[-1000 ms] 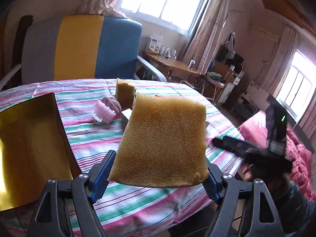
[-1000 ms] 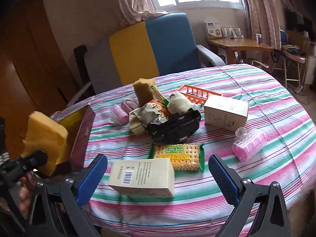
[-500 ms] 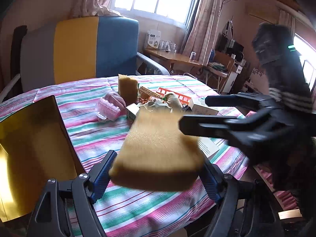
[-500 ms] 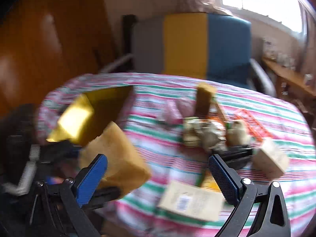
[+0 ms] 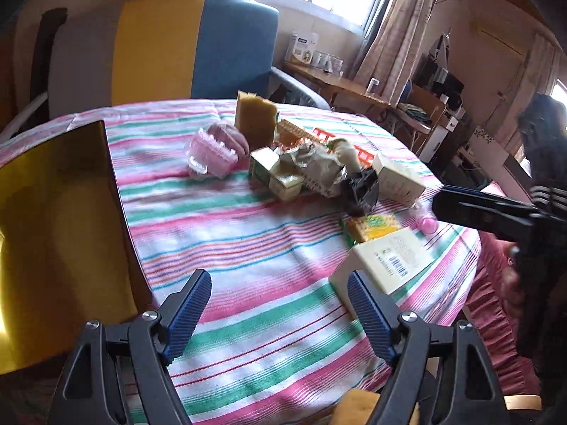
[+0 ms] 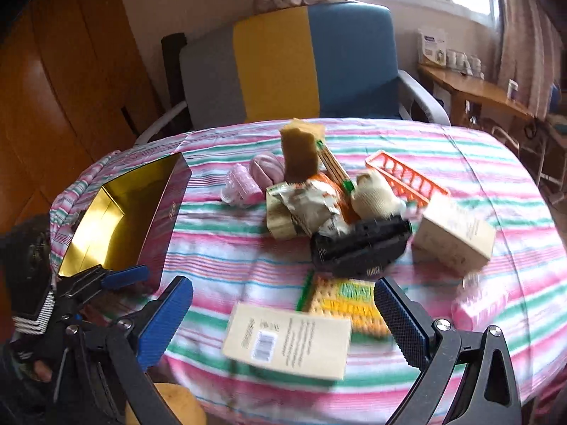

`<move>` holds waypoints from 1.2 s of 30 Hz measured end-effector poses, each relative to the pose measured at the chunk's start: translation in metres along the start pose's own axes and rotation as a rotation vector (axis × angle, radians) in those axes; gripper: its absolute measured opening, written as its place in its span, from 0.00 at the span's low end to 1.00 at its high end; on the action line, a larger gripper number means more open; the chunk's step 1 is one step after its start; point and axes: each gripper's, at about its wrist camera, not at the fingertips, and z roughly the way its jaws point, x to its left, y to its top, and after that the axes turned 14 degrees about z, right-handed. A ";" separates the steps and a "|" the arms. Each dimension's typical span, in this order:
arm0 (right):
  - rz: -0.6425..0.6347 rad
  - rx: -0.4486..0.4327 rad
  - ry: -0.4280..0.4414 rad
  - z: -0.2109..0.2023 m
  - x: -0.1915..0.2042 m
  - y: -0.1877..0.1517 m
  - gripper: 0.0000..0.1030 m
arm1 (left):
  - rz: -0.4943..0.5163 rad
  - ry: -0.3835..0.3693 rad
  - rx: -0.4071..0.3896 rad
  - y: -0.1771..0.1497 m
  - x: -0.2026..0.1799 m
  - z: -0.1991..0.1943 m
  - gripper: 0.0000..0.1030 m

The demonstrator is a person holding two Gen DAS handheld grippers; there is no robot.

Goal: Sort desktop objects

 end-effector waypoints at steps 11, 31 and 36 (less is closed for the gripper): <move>-0.013 0.570 0.282 0.010 -0.036 -0.093 1.00 | 0.052 0.009 0.025 -0.014 -0.011 0.005 0.78; 0.098 0.803 0.564 0.079 -0.027 -0.136 1.00 | 0.095 -0.496 0.290 -0.077 -0.011 -0.014 0.79; 0.097 0.794 0.596 0.077 -0.028 -0.136 1.00 | 0.104 -0.644 0.333 -0.079 -0.036 0.008 0.79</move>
